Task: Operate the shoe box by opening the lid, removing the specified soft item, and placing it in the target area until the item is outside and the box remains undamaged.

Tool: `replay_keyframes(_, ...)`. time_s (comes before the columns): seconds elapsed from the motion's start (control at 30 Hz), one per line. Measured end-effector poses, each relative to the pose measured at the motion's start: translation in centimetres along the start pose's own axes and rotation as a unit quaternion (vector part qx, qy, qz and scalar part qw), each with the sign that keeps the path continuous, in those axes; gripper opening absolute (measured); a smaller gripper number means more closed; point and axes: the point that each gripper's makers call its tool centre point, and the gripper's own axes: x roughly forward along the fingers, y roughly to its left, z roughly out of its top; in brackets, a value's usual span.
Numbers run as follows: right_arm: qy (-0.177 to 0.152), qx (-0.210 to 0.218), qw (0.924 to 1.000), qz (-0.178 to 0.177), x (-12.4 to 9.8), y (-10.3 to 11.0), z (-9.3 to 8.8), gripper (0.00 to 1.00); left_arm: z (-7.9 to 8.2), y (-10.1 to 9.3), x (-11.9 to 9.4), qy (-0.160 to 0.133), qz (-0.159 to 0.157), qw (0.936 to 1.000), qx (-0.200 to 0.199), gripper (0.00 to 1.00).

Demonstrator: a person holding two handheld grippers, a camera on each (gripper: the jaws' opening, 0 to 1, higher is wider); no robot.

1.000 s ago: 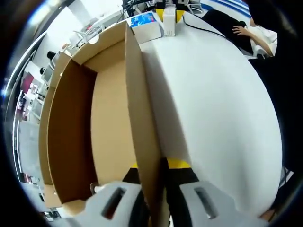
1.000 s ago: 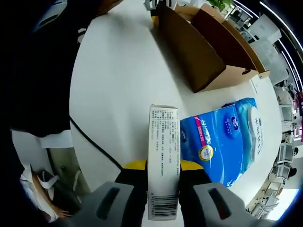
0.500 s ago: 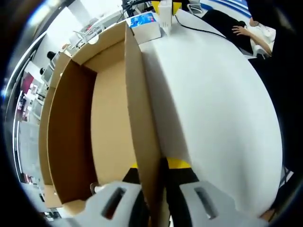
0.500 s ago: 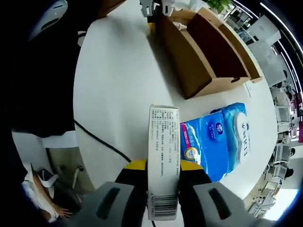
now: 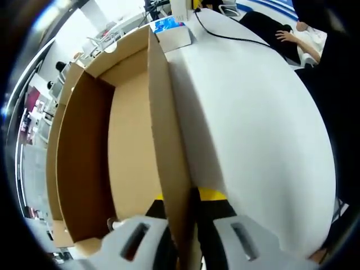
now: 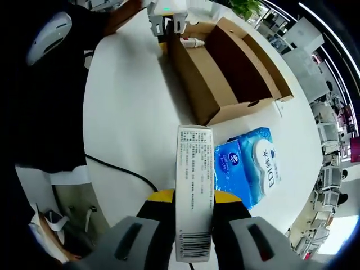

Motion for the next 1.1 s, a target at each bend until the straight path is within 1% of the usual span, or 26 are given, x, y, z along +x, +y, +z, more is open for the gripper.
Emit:
replay_keyframes(0.07,-0.003,0.031,0.9994,-0.013,-0.1,-1.1,0.0,0.21,0.0,0.0,0.0,0.0,0.001,1.0,0.0,0.06)
replay_keyframes(0.13,-0.003,0.029,0.9992,-0.026,0.0,-2.2,-0.2,0.21,0.0,0.0,0.0,0.0,0.001,1.0,-0.001,0.06)
replay_keyframes(0.2,-0.002,0.039,0.9986,-0.036,0.0,-2.8,-0.3,0.21,0.0,0.0,0.0,0.001,0.001,1.0,-0.001,0.06)
replay_keyframes(0.33,-0.001,0.041,0.9978,-0.053,0.0,-3.7,-0.3,0.21,0.0,0.1,0.0,0.001,0.001,1.0,-0.001,0.06)
replay_keyframes(0.4,-0.005,0.045,0.9963,-0.073,0.1,-4.6,0.0,0.21,0.0,0.1,0.0,0.001,0.001,1.0,-0.001,0.06)
replay_keyframes(0.47,0.011,0.04,0.9952,-0.089,0.3,-5.3,-0.3,0.21,0.0,0.1,0.0,0.001,0.001,1.0,-0.001,0.06)
replay_keyframes(0.53,0.018,0.046,0.9942,-0.095,0.7,-5.6,-0.4,0.22,0.0,0.1,0.0,0.001,0.001,1.0,0.0,0.06)
replay_keyframes(0.57,0.013,0.058,0.9935,-0.097,0.9,-5.8,-0.3,0.22,0.0,0.1,0.0,0.001,0.002,1.0,0.0,0.06)
replay_keyframes(0.63,0.0,0.06,0.9931,-0.101,1.2,-6.0,0.1,0.22,0.1,0.1,0.0,0.001,0.002,1.0,0.0,0.06)
replay_keyframes(0.7,0.003,0.059,0.9921,-0.111,1.5,-6.3,0.1,0.22,0.0,0.2,0.0,0.001,0.002,1.0,0.0,0.06)
replay_keyframes(0.73,0.011,0.057,0.9904,-0.125,1.6,-6.8,-0.2,0.21,0.0,0.2,0.0,0.001,0.002,1.0,0.0,0.06)
replay_keyframes(0.83,0.033,0.039,0.9872,-0.151,2.0,-7.5,-0.9,0.21,0.0,0.2,0.0,0.001,0.003,1.0,0.001,0.06)
replay_keyframes(0.9,0.04,0.032,0.9864,-0.156,2.3,-7.5,-1.2,0.21,0.1,0.2,0.0,0.001,0.002,1.0,0.001,0.06)
replay_keyframes(0.97,0.044,0.031,0.987,-0.152,2.7,-7.1,-1.4,0.21,0.1,0.2,0.0,0.001,0.002,1.0,0.002,0.06)
replay_keyframes(1.0,0.035,0.036,0.9868,-0.154,2.9,-7.3,-1.2,0.21,0.1,0.2,0.0,0.001,0.002,1.0,0.001,0.06)
replay_keyframes(1.1,0.033,0.043,0.9867,-0.153,3.0,-7.3,-1.5,0.21,0.1,0.2,0.0,0.001,0.002,1.0,0.001,0.06)
